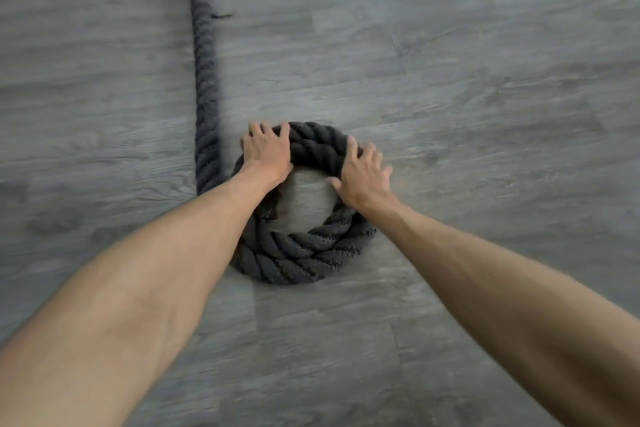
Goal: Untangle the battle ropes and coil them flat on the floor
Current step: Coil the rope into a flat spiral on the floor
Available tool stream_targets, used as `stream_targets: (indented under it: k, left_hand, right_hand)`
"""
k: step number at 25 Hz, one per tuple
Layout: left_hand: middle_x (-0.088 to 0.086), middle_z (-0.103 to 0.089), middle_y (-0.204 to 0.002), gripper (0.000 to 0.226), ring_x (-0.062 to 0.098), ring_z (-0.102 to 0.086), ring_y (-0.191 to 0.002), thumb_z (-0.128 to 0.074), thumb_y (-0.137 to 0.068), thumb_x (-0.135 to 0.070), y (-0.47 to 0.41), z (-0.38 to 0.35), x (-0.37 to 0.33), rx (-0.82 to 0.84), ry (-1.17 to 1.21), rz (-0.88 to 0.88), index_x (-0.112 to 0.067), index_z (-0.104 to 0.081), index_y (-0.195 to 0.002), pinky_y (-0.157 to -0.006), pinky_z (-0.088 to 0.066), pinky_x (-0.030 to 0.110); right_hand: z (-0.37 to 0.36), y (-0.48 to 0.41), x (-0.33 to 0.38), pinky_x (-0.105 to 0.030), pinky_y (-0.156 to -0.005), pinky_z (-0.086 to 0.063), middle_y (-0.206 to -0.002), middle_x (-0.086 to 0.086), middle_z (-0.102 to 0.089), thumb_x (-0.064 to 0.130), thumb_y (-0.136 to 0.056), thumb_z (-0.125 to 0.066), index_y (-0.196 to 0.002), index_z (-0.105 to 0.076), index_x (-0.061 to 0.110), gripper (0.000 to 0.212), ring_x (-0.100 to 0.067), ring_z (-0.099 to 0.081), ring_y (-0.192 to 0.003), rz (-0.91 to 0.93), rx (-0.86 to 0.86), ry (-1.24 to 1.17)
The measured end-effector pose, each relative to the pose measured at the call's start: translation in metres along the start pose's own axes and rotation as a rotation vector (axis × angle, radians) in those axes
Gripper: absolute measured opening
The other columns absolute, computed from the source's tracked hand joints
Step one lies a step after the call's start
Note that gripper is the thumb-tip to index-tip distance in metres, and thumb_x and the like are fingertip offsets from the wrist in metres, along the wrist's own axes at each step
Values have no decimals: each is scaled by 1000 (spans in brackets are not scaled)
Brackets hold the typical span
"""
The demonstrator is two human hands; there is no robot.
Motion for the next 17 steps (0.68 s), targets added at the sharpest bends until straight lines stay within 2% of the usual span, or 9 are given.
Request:
stream_targets:
  k: [2, 4, 8, 13, 15, 17]
  left_hand:
    - [26, -45, -133, 79, 38, -42, -119, -66, -84, -52, -6, 0, 51, 56, 44, 107, -13, -29, -142, -92, -44, 45]
    - [26, -44, -136, 82, 37, -42, -120, -66, -84, -54, -9, -4, 100, 93, 80, 205, -11, -28, -142, -90, -44, 43]
    - [25, -46, -134, 84, 35, -43, -115, -64, -83, -60, 0, -20, 184, 160, 133, 316, -11, -27, -142, -85, -49, 43]
    - [25, -48, -128, 83, 35, -46, -112, -64, -82, -63, 4, -29, 261, 183, 197, 478, -9, -31, -136, -86, -43, 41]
    - [24, -44, -131, 87, 36, -43, -116, -72, -76, -59, -13, -29, 268, 102, 181, 488, -7, -32, -134, -91, -41, 45]
    - [23, -30, -147, 104, 40, -34, -132, -79, -74, -45, -42, -30, 265, 40, 159, 380, -5, -18, -148, -104, -35, 58]
  right_hand:
    - [-12, 18, 28, -59, -100, -39, -148, -27, -29, 68, -88, -54, -157, -4, 9, 104, -42, -34, -135, -172, 48, -56]
    - [-19, 25, 66, -58, -101, -37, -151, -27, -26, 70, -86, -55, -158, 1, 8, 111, -41, -30, -137, -221, 130, -81]
    - [-23, 8, 161, -55, -105, -36, -152, -26, -23, 51, -88, -67, -157, 8, 3, 112, -42, -28, -138, -153, 206, -49]
    - [-14, -61, 233, -57, -109, -31, -157, -28, -14, 38, -92, -64, -158, 9, 7, 103, -47, -25, -139, 49, 280, 103]
    - [-10, -99, 248, -58, -108, -31, -158, -27, -12, 36, -92, -63, -158, 9, 9, 101, -47, -25, -139, 141, 281, 152]
    - [-3, -141, 256, -57, -107, -31, -158, -25, -13, 36, -92, -63, -159, 8, 12, 101, -46, -26, -139, 270, 276, 221]
Point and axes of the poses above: each hand's wrist, its own y-axis away from the middle knuckle, its own z-axis out of the back of the hand, x = y × z, the point moved 4 cm from there along -y, towards the middle knuckle
